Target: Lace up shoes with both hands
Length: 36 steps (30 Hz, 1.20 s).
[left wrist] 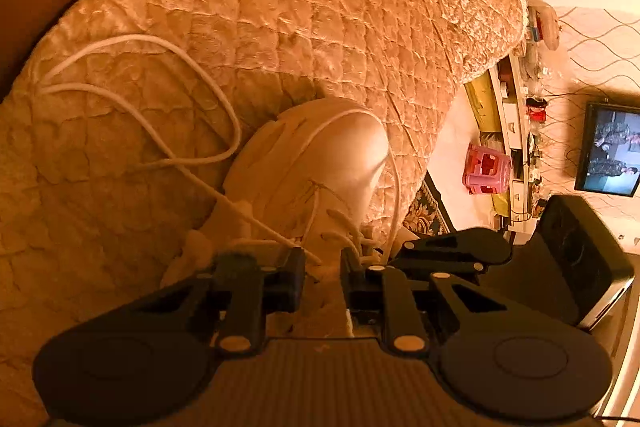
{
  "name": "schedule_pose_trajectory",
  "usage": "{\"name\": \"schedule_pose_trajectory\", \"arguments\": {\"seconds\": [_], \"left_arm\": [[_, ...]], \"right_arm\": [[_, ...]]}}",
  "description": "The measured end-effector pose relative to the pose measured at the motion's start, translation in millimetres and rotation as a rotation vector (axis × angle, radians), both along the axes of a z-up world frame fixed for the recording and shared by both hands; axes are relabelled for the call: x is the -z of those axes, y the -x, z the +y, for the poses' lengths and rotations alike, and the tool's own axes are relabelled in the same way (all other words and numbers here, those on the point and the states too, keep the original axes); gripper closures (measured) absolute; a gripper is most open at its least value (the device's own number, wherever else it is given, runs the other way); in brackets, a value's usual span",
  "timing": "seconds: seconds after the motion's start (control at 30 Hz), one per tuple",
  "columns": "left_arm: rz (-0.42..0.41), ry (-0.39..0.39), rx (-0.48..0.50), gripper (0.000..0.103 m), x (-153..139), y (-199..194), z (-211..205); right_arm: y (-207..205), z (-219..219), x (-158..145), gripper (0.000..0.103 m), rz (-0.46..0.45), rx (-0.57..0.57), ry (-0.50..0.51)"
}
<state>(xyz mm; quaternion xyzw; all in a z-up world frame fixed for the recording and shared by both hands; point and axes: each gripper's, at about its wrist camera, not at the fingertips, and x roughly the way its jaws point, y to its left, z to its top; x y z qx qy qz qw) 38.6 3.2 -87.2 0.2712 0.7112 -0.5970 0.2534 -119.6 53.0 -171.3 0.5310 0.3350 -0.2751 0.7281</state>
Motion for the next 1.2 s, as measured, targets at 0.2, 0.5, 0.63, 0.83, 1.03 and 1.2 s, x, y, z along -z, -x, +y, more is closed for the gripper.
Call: {"name": "schedule_pose_trajectory", "arguments": {"seconds": [0.2, 0.5, 0.63, 0.83, 1.03, 1.2], "left_arm": [[0.005, -0.001, -0.049, 0.088, -3, -3, 6], [0.057, -0.057, -0.161, 0.088, 10, -18, 13], [0.063, -0.063, -0.178, 0.088, 11, -19, 16], [0.064, -0.069, -0.193, 0.088, 14, -20, 19], [0.016, -0.084, -0.207, 0.079, 10, -24, 20], [-0.041, -0.104, -0.327, 0.075, 3, -35, 29]], "right_arm": [[3, 1, -8, 0.08, 0.045, -0.012, 0.005], [18, 4, -6, 0.075, -0.006, 0.042, -0.016], [13, 3, -14, 0.075, 0.044, -0.017, -0.006], [-7, -2, -15, 0.084, 0.09, -0.128, 0.007], [-19, 0, -15, 0.093, 0.134, -0.109, 0.019], [-21, 2, -10, 0.095, 0.096, -0.018, 0.045]]}}
